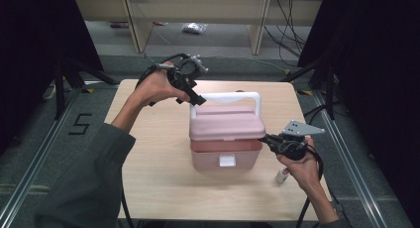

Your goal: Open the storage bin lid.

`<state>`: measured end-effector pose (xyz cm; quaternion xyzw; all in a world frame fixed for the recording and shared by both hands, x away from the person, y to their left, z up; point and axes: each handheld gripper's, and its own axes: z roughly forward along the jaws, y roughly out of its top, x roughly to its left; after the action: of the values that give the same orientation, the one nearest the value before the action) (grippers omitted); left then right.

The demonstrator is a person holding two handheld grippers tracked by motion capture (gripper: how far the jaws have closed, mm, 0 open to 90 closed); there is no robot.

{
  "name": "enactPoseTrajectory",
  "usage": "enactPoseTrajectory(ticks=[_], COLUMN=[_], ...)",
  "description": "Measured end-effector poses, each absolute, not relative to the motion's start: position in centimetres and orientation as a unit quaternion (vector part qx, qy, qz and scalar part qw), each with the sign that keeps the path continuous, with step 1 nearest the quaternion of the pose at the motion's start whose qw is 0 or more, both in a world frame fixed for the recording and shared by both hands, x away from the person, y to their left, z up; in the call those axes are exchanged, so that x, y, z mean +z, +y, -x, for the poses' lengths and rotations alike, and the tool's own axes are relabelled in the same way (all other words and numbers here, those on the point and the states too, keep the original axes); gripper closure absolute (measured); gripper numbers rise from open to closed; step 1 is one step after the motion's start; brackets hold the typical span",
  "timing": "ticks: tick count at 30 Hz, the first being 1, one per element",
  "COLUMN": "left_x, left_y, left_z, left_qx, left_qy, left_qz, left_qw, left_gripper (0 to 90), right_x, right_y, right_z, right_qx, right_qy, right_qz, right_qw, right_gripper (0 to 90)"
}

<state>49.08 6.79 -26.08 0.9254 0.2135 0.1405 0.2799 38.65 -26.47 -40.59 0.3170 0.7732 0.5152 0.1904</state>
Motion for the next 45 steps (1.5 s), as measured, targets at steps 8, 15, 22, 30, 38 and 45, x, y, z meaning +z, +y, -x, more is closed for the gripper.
enactPoseTrajectory(ticks=[8, 15, 22, 30, 38, 45], left_x=[-26.9, -29.3, -31.8, -35.1, -38.0, -39.8], left_y=[9.8, 12.4, 14.7, 15.1, 13.8, 11.6], left_z=[-47.2, -45.7, -44.8, -43.3, -41.5, -41.1], left_qx=[0.165, 0.165, 0.158, 0.143, 0.113, 0.118], left_qy=[0.287, 0.331, 0.362, 0.387, 0.393, 0.389], left_qz=[-0.890, -0.864, -0.848, -0.832, -0.814, -0.815], left_qw=[0.314, 0.341, 0.353, 0.371, 0.413, 0.412], left_gripper=[30.6, 29.1, 28.4, 28.7, 28.2, 28.2], right_x=[-40.4, -40.0, -39.4, -39.0, -38.5, -38.3], right_y=[-26.5, -26.5, -26.5, -26.4, -26.3, -26.0], right_z=[-38.6, -38.9, -39.0, -39.2, -39.1, -39.2], right_qx=[0.510, 0.520, 0.512, 0.520, 0.517, 0.521], right_qy=[0.775, 0.770, 0.774, 0.769, 0.771, 0.769], right_qz=[-0.325, -0.314, -0.315, -0.316, -0.315, -0.315], right_qw=[0.183, 0.193, 0.200, 0.198, 0.199, 0.194], right_gripper=[90.0, 90.0, 90.0, 90.0, 90.0, 90.0])
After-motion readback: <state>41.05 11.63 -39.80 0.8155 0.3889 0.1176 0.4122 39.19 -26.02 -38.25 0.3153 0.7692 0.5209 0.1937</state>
